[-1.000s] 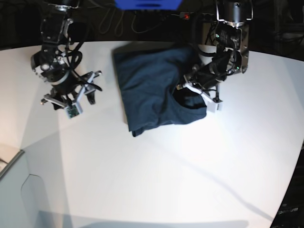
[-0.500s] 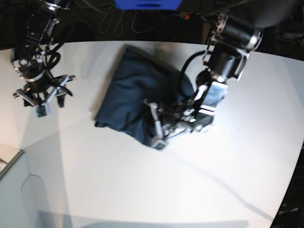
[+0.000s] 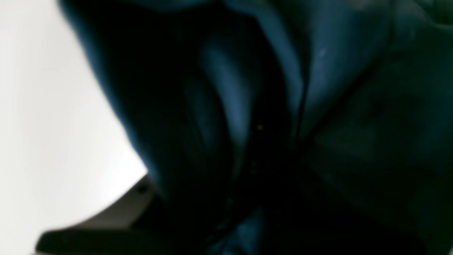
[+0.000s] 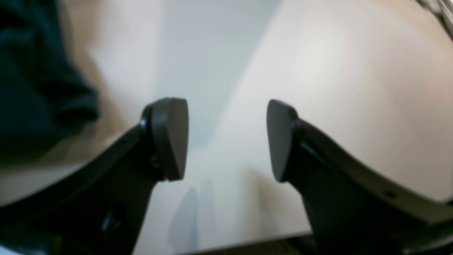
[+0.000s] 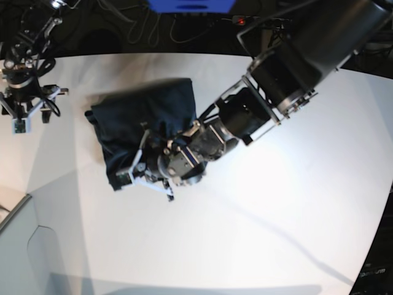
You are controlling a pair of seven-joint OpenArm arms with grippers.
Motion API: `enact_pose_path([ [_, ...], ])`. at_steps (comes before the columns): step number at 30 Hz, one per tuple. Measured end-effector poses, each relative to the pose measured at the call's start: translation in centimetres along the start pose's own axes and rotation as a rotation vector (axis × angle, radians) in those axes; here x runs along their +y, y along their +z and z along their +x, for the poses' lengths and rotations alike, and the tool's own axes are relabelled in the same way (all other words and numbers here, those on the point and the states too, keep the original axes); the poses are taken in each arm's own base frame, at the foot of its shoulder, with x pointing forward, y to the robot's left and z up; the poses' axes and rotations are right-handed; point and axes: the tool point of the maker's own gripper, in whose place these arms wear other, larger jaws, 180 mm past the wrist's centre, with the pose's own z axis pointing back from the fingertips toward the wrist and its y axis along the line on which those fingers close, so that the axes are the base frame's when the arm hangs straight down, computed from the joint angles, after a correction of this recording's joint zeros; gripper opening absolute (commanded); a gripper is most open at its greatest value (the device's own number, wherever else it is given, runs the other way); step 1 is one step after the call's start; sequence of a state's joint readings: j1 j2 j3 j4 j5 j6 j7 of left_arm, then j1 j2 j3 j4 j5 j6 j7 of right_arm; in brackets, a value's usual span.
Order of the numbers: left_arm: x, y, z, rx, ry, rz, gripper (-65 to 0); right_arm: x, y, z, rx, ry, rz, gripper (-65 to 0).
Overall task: Layout the t-shirt on the table in an organized manner, then fold the t-shirt properly
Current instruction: 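Drag and rotate the folded shirt with the left gripper, then release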
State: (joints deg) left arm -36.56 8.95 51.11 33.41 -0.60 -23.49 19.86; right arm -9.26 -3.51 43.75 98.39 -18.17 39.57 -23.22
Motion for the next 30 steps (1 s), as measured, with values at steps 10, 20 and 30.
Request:
enact_pose_path([
  [10, -1.0, -0.3, 0.2, -0.030, -0.126, -0.014, -43.0, -0.3, 0.6, -1.6, 0.032, -0.037, -0.020, -30.0],
  [20, 1.6, 1.1, 4.1, -0.131, -0.082, 0.039, -31.8, -0.2, 0.6, -1.5, 0.030, -0.035, -0.017, -29.9],
  [30, 5.6, 3.0, 5.2, -0.207, 0.042, 0.117, -31.8, 1.4, -0.1, -0.1, 0.002, -0.010, 0.026, -29.9],
])
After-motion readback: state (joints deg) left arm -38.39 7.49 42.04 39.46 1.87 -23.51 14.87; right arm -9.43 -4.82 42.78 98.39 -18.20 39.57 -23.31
